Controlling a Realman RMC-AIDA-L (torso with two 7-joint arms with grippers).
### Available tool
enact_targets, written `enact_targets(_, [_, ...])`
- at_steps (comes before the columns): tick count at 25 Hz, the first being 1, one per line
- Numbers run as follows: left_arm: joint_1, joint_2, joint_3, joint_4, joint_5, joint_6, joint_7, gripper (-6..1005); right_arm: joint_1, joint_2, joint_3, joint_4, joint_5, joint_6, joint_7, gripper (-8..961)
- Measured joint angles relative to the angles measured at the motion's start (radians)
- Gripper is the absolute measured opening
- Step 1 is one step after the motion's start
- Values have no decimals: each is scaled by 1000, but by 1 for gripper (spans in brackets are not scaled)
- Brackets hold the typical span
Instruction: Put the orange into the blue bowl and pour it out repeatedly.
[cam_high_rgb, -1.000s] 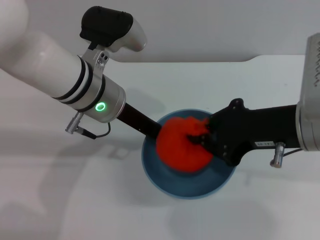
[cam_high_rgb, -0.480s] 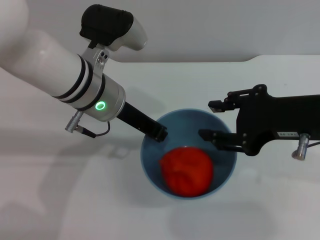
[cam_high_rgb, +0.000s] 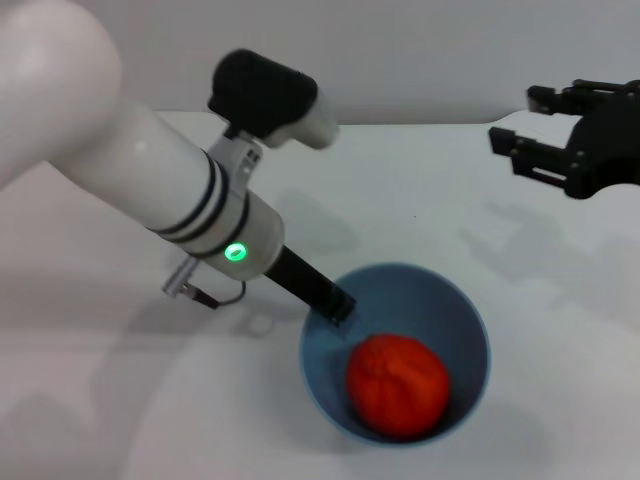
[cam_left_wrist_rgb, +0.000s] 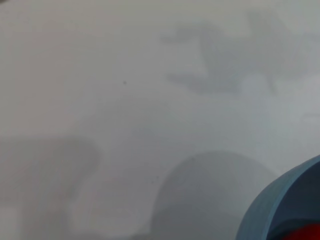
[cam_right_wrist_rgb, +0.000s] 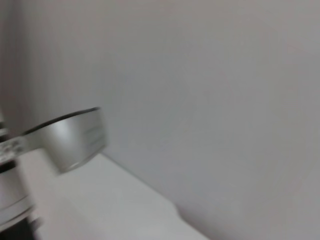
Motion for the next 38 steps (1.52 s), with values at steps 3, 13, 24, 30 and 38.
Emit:
enact_targets(3, [-21,-1,63,-57,-17,-46,-10,6,-8,0,15,23,8,19,-4,529])
enact_targets(13, [-34,-1,91,-121,-43,-98,-26,78,-6,0,26,52,20,26,-5,529])
enact_targets(24, [-17,9,1,-50,-43,-41,-32,244,-1,0,26,73,20,27,-6,530])
enact_targets(30, [36,16,-166,61,-46,-20,0,490,2,-2,27,100,20,27,-6,530])
enact_targets(38, [169,18,-573,27,-530,20,292,715,17,-3,107,193,197,22,-8,530])
